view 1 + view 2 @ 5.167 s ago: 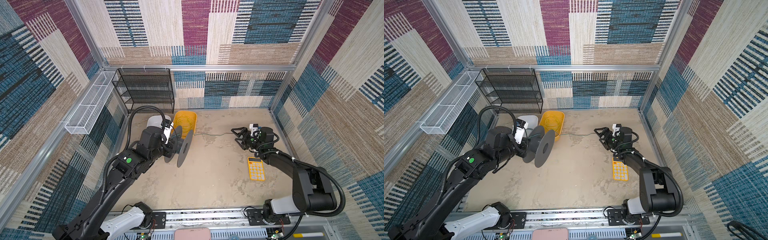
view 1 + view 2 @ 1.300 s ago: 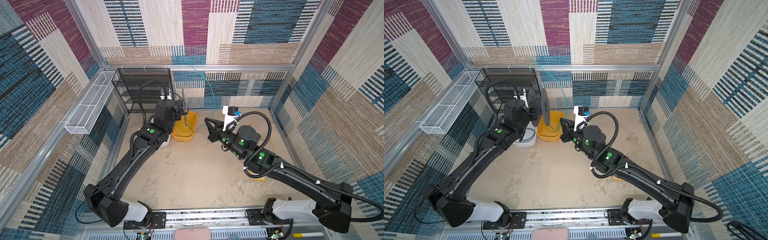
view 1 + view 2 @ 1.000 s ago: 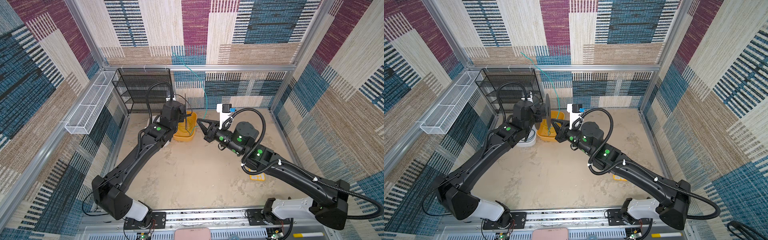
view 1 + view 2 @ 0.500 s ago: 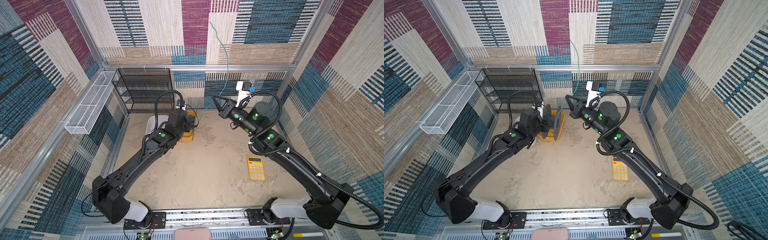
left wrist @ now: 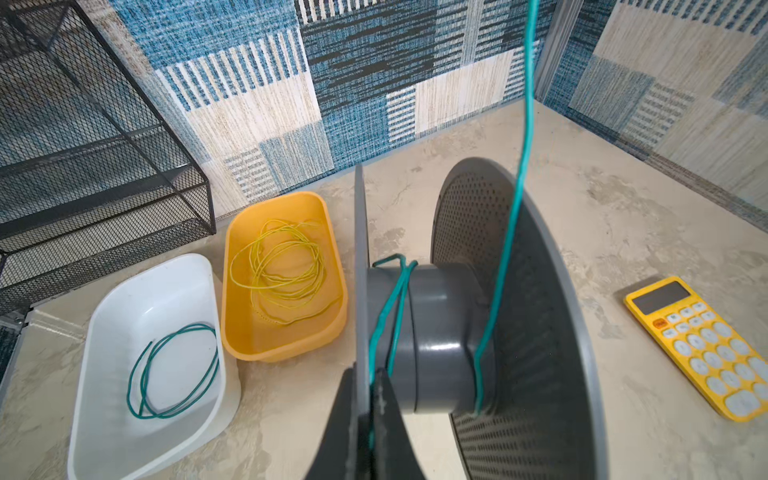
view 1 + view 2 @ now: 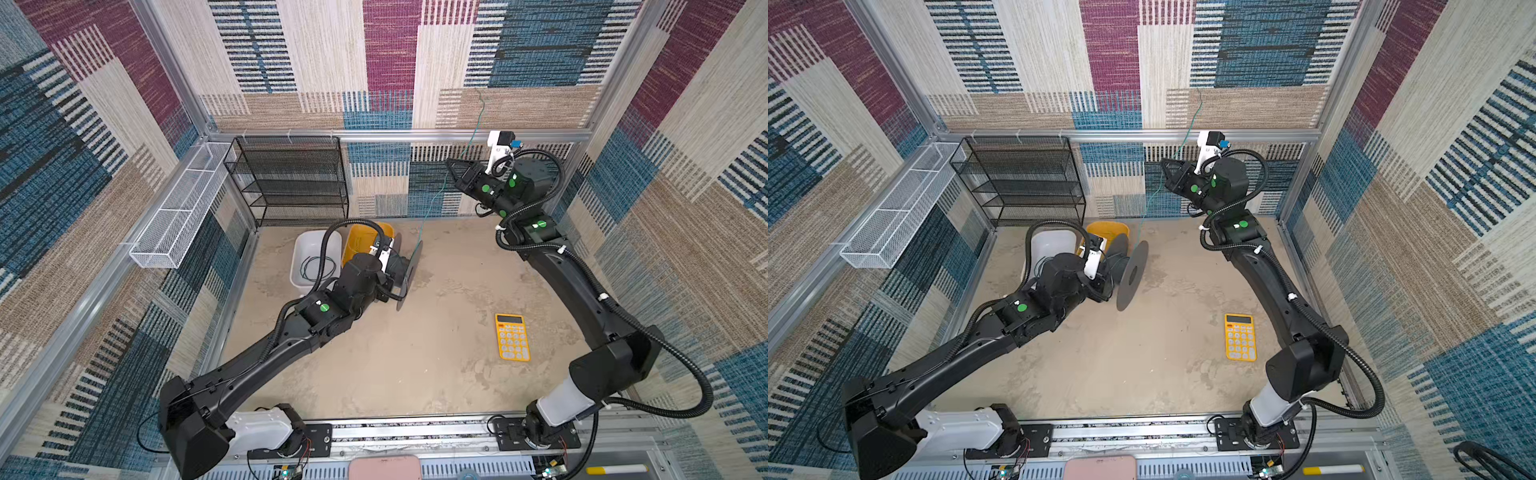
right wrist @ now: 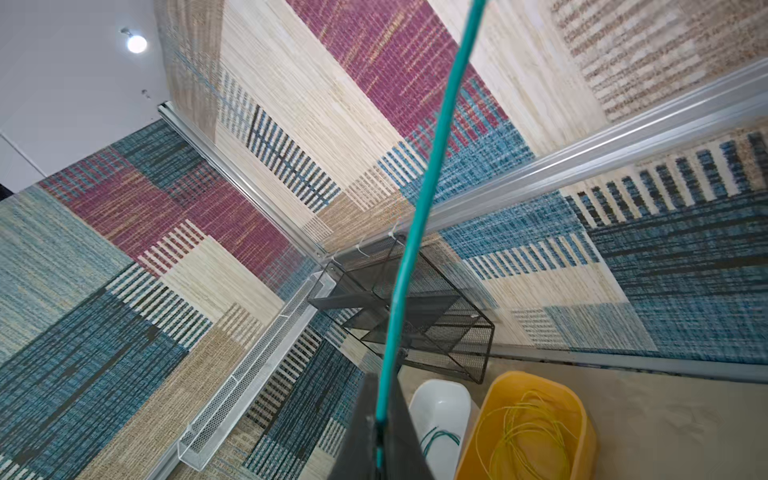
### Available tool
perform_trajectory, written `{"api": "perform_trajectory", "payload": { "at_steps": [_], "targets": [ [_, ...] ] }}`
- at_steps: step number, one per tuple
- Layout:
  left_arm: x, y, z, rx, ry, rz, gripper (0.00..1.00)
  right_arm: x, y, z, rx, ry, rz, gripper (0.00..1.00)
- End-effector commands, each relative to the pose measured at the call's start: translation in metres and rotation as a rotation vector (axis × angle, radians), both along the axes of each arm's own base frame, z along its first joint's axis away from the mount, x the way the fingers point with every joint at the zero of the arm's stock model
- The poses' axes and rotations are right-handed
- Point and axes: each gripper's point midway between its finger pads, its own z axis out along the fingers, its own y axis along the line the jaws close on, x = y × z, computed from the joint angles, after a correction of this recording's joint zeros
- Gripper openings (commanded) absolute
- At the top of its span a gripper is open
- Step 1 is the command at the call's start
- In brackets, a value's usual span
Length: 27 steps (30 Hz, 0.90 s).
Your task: Wrap the cables
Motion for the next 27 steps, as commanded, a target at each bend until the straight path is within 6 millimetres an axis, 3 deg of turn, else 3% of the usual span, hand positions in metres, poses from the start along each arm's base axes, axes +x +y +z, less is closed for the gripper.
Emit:
{"api": "perform_trajectory", "payload": {
  "at_steps": [1,6,12,20,27],
  "targets": [
    [-0.025,0.017,-0.052,0.188,0.151,-0.016,0.00,0.013,-0.022,0.032,0.050,-0.109,-0.073,0.00],
    [-0.044,0.016,-0.070,0.243,0.179,-0.043,0.00,0.037,-0.023,0.010,0.016,-0.066,-0.080,0.00],
    [-0.059,0.023,-0.067,0.186,0.179,-0.059,0.00,0.054,-0.029,-0.036,0.001,0.014,-0.093,0.00],
    [-0.085,0.017,-0.053,0.102,0.169,-0.164,0.00,0.079,-0.029,-0.101,-0.038,0.118,-0.097,0.00],
    [-0.092,0.017,-0.019,0.007,0.105,-0.198,0.00,0.086,-0.030,-0.172,-0.065,0.223,-0.107,0.00]
  ]
}}
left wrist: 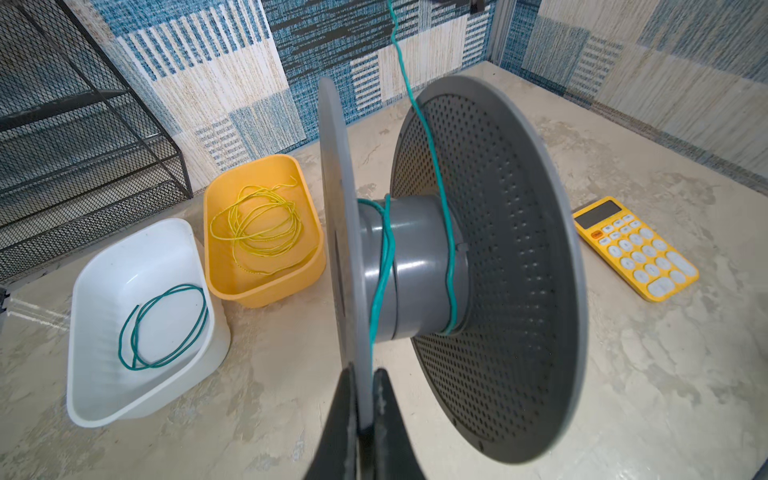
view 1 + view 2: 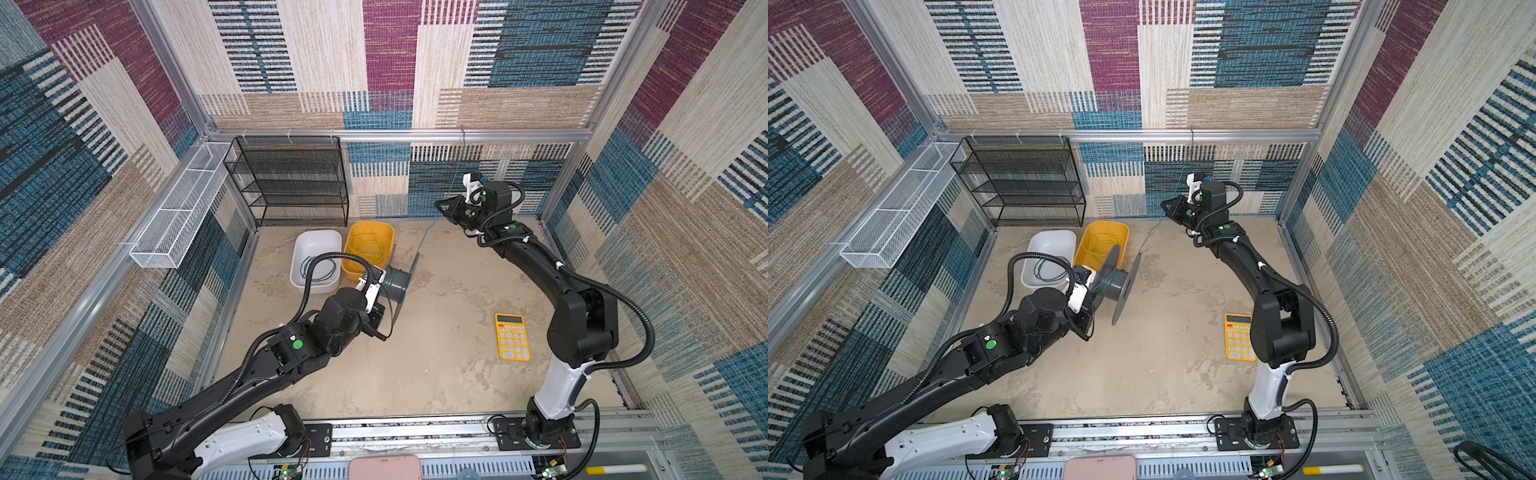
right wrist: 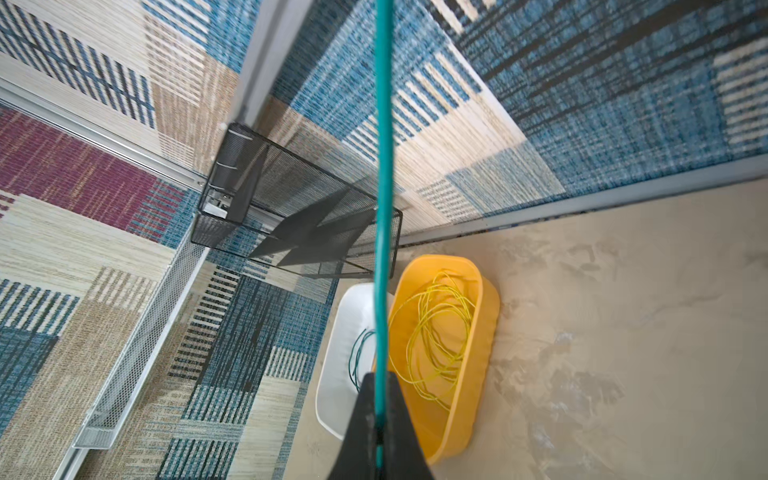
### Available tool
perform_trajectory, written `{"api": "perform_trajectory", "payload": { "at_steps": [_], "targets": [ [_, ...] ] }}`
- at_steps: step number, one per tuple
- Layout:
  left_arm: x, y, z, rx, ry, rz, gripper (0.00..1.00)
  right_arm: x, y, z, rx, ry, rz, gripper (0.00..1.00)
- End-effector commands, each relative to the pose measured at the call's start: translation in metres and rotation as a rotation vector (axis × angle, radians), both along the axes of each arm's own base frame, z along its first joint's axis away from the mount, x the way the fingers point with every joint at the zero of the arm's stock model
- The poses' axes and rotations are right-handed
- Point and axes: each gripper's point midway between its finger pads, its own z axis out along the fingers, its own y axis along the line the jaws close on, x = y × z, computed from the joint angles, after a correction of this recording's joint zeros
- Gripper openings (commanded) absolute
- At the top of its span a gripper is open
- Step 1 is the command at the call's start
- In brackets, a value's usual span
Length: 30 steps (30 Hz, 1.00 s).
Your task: Wrap the cables
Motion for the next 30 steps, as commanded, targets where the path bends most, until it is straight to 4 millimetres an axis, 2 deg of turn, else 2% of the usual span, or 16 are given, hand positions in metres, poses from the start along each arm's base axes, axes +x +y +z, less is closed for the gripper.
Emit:
{"api": "perform_trajectory", "payload": {
  "at_steps": [1,5,11,16,21,27,30],
  "targets": [
    [-0.023,-0.004,-0.011,0.020,0.087,-0.103,0.00,0.025,-0.029,0.011,-0.012,-0.141,-0.167,0.00],
    [-0.027,-0.010,0.001,-0.062,0.081,-0.131,0.00,0.019,-0.029,-0.021,-0.028,-0.100,-0.162,0.00],
    [-0.032,-0.015,0.029,-0.169,0.056,-0.160,0.00,0.011,-0.031,-0.066,-0.042,-0.035,-0.162,0.00],
    [-0.031,-0.021,0.037,-0.222,0.057,-0.169,0.00,0.001,-0.033,-0.096,-0.041,0.007,-0.165,0.00],
    [-0.030,-0.023,0.050,-0.267,0.034,-0.174,0.00,-0.008,-0.040,-0.117,-0.055,0.031,-0.192,0.00],
    [-0.033,-0.024,0.063,-0.313,0.033,-0.185,0.00,-0.002,-0.040,-0.136,-0.075,0.066,-0.191,0.00],
    [-0.034,-0.021,0.068,-0.334,0.021,-0.181,0.00,-0.006,-0.039,-0.148,-0.065,0.088,-0.187,0.00]
  ]
}}
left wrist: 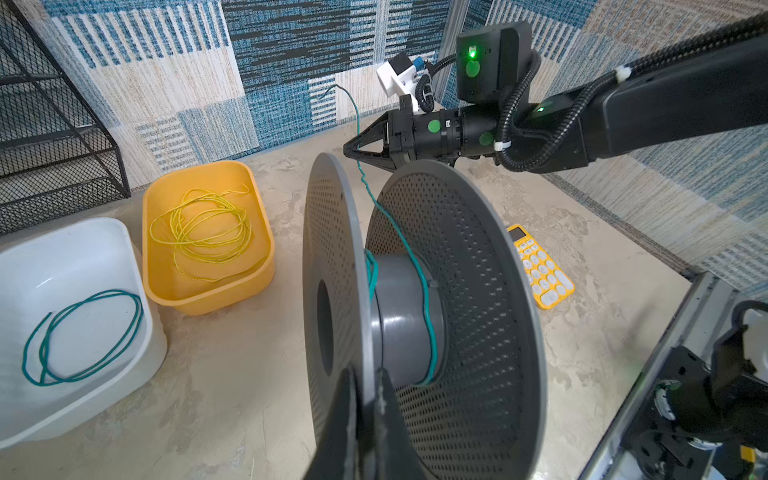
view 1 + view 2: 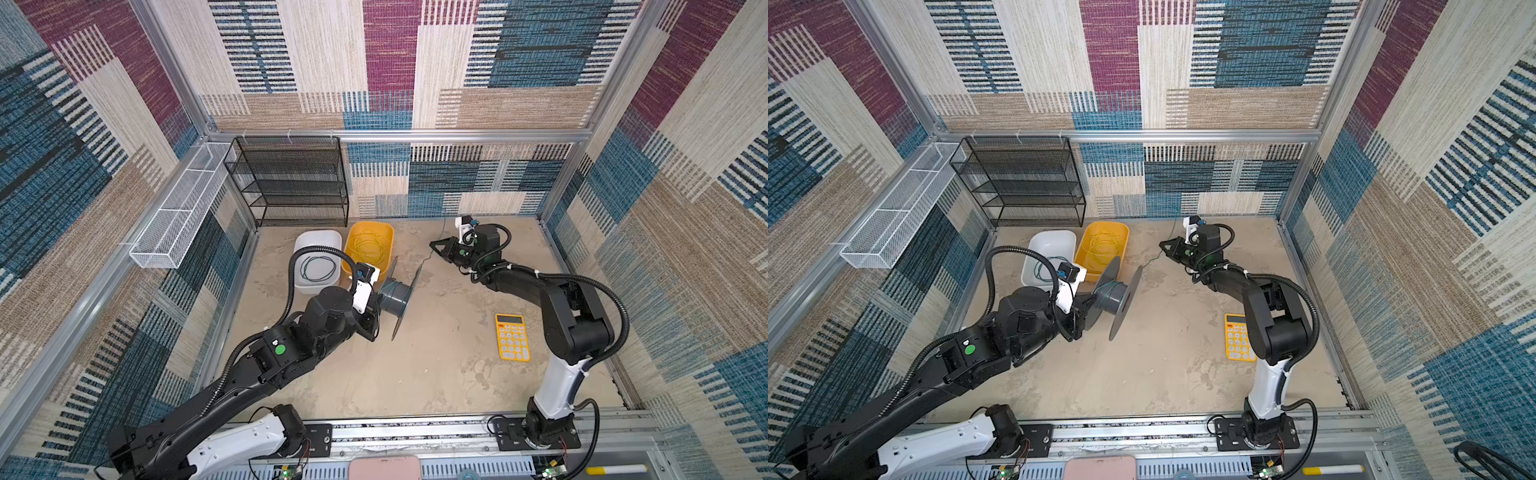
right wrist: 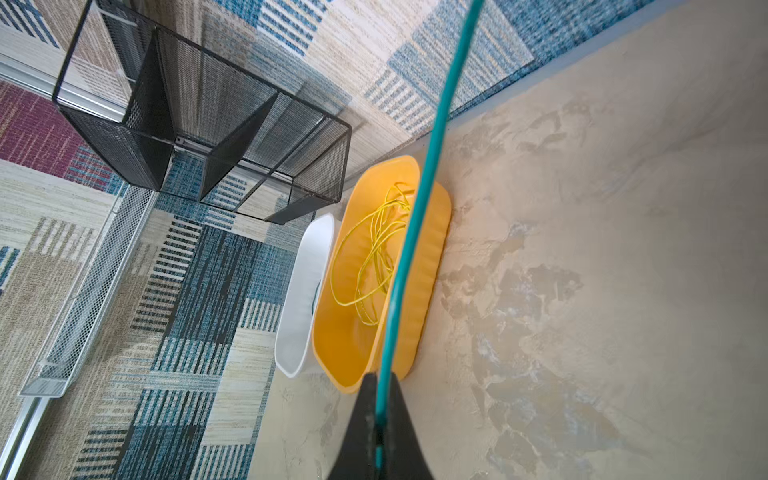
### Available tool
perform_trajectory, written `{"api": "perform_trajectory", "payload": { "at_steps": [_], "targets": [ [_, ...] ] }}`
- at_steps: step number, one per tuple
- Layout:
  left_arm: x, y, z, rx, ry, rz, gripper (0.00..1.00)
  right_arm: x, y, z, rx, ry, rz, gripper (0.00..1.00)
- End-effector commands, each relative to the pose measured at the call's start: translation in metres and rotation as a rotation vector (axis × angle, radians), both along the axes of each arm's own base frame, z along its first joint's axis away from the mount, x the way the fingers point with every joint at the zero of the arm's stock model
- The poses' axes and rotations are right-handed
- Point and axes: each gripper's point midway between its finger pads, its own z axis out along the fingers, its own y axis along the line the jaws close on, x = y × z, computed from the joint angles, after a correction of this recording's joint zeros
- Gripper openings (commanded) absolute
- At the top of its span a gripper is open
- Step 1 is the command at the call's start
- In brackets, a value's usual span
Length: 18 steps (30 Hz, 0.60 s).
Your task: Wrap the cables
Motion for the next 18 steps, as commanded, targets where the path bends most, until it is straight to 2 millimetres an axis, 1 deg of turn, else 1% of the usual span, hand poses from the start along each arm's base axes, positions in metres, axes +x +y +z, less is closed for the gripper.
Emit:
{"api": "perform_trajectory", "payload": {
  "at_steps": [1,5,7,12,14,18],
  "targets": [
    [-0.013,-0.013,0.040,-0.157,-0.049,-0.092,0.00,0.026,-0.043,-0.020,-0.103,-0.017,-0.247,0.00],
    [-0.010,-0.014,0.040,-0.180,-0.050,-0.077,0.00,0.018,-0.039,-0.034,-0.123,0.001,-0.234,0.00],
    [-0.009,-0.016,0.045,-0.195,-0.062,-0.079,0.00,0.013,-0.036,-0.038,-0.134,0.004,-0.225,0.00],
    [-0.006,-0.017,0.056,-0.224,-0.089,-0.072,0.00,0.004,-0.025,-0.046,-0.170,0.005,-0.203,0.00],
    [-0.005,-0.018,0.058,-0.222,-0.091,-0.075,0.00,0.001,-0.025,-0.051,-0.170,0.014,-0.198,0.00],
    [-0.003,-0.019,0.056,-0.212,-0.082,-0.075,0.00,-0.004,-0.023,-0.052,-0.150,0.021,-0.185,0.00]
  ]
}}
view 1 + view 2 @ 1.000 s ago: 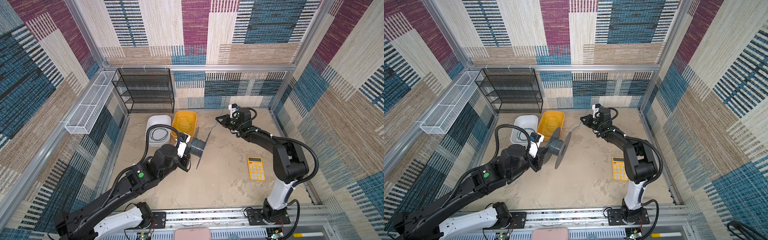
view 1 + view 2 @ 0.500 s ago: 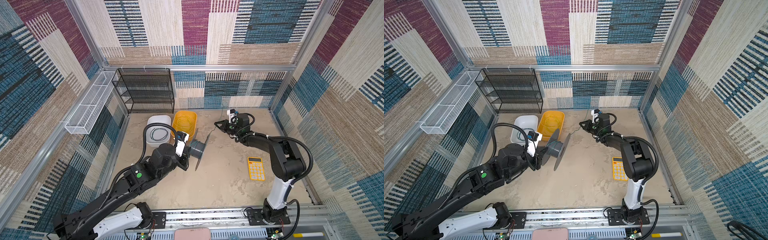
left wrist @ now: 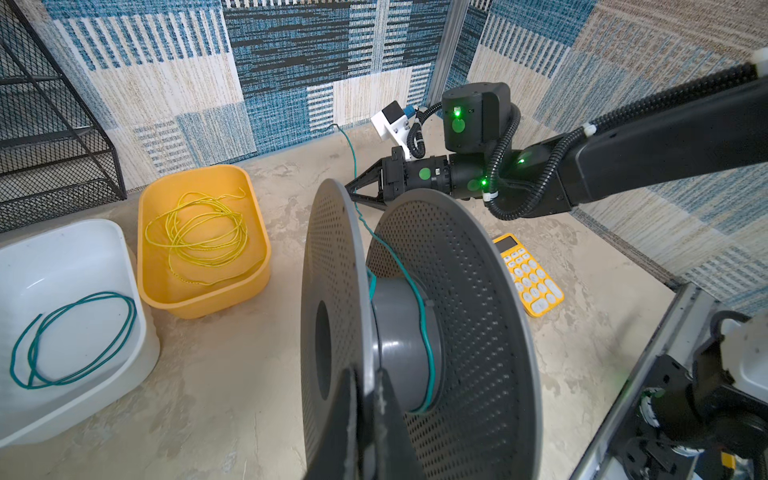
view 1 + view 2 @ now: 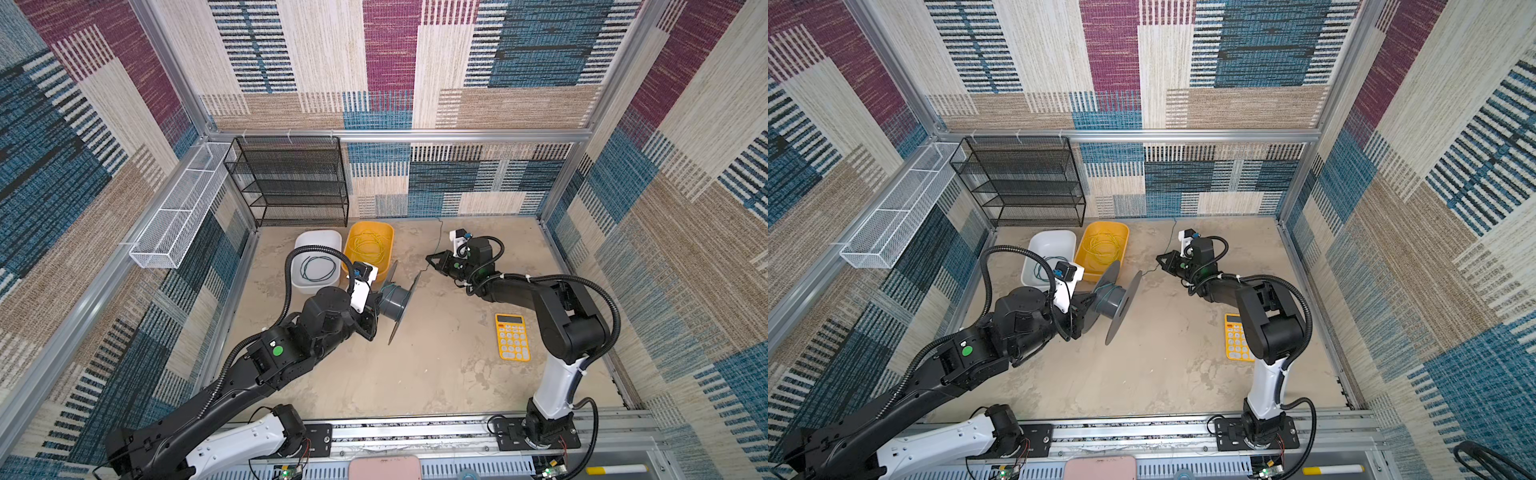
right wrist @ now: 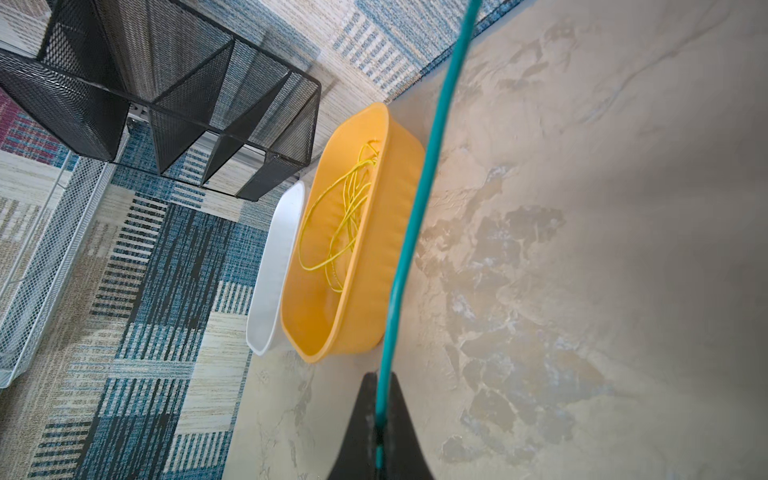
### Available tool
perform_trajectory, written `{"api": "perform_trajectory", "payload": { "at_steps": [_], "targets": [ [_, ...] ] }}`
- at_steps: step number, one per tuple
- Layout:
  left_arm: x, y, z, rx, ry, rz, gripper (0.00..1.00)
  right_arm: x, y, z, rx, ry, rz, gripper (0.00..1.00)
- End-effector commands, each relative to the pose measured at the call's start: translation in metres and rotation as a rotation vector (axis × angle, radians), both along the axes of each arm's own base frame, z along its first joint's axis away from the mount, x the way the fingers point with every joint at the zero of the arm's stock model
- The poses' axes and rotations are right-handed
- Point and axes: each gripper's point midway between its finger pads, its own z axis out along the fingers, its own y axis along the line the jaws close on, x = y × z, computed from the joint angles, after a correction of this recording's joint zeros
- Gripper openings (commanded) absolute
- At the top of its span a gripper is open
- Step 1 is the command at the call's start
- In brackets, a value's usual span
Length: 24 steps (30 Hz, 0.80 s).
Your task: Wrap the cables
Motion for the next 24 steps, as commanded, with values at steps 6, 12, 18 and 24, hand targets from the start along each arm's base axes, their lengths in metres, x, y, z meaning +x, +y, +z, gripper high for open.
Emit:
{"api": "perform_trajectory", "payload": {
  "at_steps": [6,12,18,24],
  "targets": [
    [-0.004,-0.030,0.015,-0.138,0.000,-0.109,0.00,0.012,-0.021,0.002,-0.022,0.000,-0.129,0.03],
    [0.001,-0.023,-0.014,-0.024,0.033,-0.069,0.00,0.019,-0.026,0.040,0.039,-0.035,-0.119,0.18],
    [0.007,-0.005,-0.039,0.108,0.087,0.019,0.00,0.029,-0.035,0.072,0.037,-0.066,-0.133,0.30],
    [0.017,0.010,-0.040,0.176,0.085,0.111,0.00,0.028,-0.038,0.094,0.037,-0.094,-0.133,0.47]
  ]
}}
